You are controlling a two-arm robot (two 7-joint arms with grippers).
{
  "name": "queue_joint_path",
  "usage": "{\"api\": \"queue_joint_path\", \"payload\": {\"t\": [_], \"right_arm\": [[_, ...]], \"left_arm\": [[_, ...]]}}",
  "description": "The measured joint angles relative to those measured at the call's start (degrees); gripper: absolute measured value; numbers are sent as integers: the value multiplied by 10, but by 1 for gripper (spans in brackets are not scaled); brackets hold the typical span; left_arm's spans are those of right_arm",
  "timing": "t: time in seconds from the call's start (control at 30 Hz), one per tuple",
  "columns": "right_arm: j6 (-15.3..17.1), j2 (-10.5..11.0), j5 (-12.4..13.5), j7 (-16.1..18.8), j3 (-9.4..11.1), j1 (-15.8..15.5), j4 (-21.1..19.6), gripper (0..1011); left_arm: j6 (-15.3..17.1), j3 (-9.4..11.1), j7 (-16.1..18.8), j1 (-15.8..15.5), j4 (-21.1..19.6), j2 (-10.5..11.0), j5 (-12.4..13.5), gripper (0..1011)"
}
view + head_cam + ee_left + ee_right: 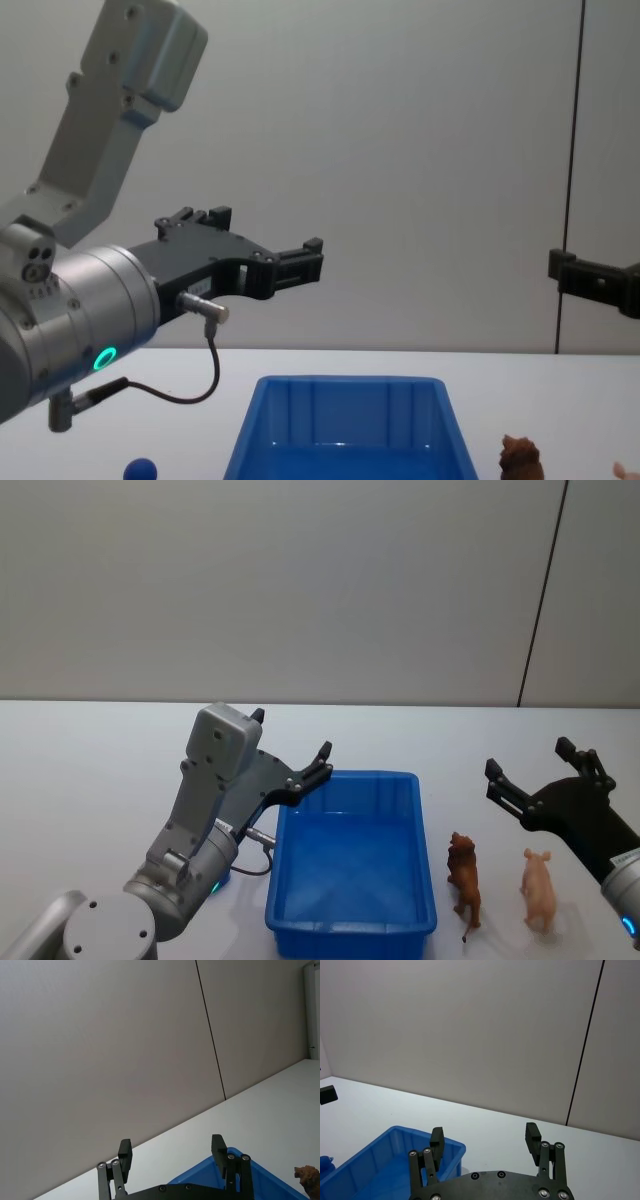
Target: Pick up the two dolls from the table and place them into the box.
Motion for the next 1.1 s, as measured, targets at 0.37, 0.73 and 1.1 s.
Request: {"api": "queue_joint_path", "payload": {"t": [0.37, 0.73, 1.1], "right_arm": [[0, 0, 0, 0, 0, 0, 0, 1001], [0, 0, 0, 0, 0, 0, 0, 1000], [0, 0, 0, 0, 0, 0, 0, 1000]], "left_arm": [[0, 0, 0, 0, 0, 0, 0, 1001], [0, 0, 0, 0, 0, 0, 0, 1001], [0, 0, 0, 0, 0, 0, 0, 1001]]}}
